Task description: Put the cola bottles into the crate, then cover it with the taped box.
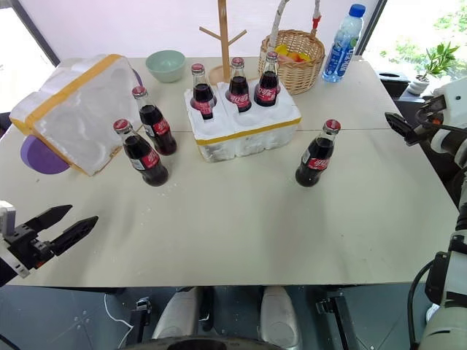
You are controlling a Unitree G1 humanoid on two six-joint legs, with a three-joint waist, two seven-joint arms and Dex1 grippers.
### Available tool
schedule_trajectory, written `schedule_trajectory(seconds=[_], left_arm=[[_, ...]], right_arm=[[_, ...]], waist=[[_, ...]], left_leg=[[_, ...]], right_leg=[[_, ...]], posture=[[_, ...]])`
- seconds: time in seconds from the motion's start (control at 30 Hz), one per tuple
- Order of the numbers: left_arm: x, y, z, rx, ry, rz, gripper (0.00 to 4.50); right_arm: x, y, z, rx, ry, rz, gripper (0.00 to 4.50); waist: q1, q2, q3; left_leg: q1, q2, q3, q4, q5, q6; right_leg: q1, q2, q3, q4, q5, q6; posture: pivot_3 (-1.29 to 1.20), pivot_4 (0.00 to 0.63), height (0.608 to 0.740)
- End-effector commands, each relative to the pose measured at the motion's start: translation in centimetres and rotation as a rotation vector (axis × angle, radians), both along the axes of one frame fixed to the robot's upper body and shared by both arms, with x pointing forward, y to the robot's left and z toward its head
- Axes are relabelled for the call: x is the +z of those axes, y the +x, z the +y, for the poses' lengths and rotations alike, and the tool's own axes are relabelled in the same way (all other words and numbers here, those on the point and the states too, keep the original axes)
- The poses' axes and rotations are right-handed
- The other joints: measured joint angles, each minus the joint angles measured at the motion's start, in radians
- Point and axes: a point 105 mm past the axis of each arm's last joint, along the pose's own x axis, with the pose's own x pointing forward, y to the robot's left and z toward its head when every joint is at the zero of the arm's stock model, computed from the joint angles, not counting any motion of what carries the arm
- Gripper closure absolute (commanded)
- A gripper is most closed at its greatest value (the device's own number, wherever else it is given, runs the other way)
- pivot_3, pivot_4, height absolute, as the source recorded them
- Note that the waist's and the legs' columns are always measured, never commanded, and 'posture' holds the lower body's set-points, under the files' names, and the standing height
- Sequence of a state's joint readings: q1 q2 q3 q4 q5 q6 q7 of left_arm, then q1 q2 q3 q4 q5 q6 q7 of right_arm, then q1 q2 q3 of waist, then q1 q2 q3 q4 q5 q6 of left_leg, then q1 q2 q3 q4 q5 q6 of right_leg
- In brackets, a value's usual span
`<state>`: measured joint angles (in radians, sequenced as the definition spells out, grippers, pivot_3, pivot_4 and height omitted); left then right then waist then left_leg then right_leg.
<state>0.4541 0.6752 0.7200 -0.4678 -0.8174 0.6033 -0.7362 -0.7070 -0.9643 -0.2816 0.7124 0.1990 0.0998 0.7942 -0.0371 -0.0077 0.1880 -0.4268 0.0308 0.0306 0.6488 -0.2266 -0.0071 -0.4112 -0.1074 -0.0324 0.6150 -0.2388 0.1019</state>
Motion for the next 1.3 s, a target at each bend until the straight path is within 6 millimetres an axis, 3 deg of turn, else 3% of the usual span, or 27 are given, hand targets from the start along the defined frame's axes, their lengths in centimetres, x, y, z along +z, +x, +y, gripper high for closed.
schedule_trajectory(seconds=[0.03, 0.43, 0.57, 0.73, 1.03, 1.3], left_arm=[[0.4, 0.3, 0.1, 0.007, 0.013, -0.014, 0.04], [1.2, 1.4, -0.5, -0.002, -0.008, -0.054, 0.04], [2.0, 2.6, -1.6, -0.045, -0.017, -0.092, 0.04], [3.1, 5.0, -2.5, -0.079, -0.004, -0.144, 0.04], [3.0, 9.8, -3.7, -0.116, 0.025, -0.213, 0.04], [2.5, 11.9, -6.0, -0.263, 0.018, -0.209, 0.04]], right_arm=[[1.6, -0.7, -0.8, -0.018, -0.011, -0.055, 0.0], [1.3, -1.1, -0.3, 0.054, 0.061, -0.015, 0.0], [3.1, -1.9, 1.9, 0.219, 0.035, 0.04, 0.0], [7.3, -4.8, 6.3, 0.532, -0.038, 0.093, 0.0], [12.6, -9.5, 12.1, 0.891, -0.057, 0.142, 0.0], [12.2, -11.1, 14.7, 0.981, -0.072, 0.175, 0.0]], waist=[[0.0, 0.0, 0.0], [0.002, 0.0, 0.0], [0.005, 0.0, 0.0], [0.016, 0.002, 0.001], [0.024, 0.002, 0.001], [0.026, 0.001, 0.001]], left_leg=[[0.0, 0.0, 0.0, 0.0, 0.0, 0.0], [0.0, 0.001, 0.001, 0.0, 0.0, 0.0], [0.0, 0.001, 0.001, 0.0, 0.0, 0.0], [0.0, 0.002, 0.002, 0.0, 0.0, 0.0], [0.0, 0.003, 0.003, 0.0, 0.0, 0.0], [-0.003, 0.003, 0.006, -0.001, 0.0, -0.001]], right_leg=[[0.0, 0.0, 0.0, 0.0, 0.0, 0.0], [-0.001, 0.001, 0.002, 0.0, 0.0, 0.0], [0.0, 0.001, 0.002, 0.0, 0.0, 0.0], [-0.002, 0.003, 0.003, 0.001, 0.0, 0.0], [-0.004, 0.004, 0.004, 0.002, 0.001, -0.001], [-0.007, 0.004, 0.006, 0.001, 0.001, -0.001]], posture=[[0.0, 0.15, 0.74], [0.0, 0.15, 0.74], [0.0, 0.15, 0.74], [0.0, 0.15, 0.74], [0.0, 0.15, 0.74], [0.0, 0.15, 0.74]])
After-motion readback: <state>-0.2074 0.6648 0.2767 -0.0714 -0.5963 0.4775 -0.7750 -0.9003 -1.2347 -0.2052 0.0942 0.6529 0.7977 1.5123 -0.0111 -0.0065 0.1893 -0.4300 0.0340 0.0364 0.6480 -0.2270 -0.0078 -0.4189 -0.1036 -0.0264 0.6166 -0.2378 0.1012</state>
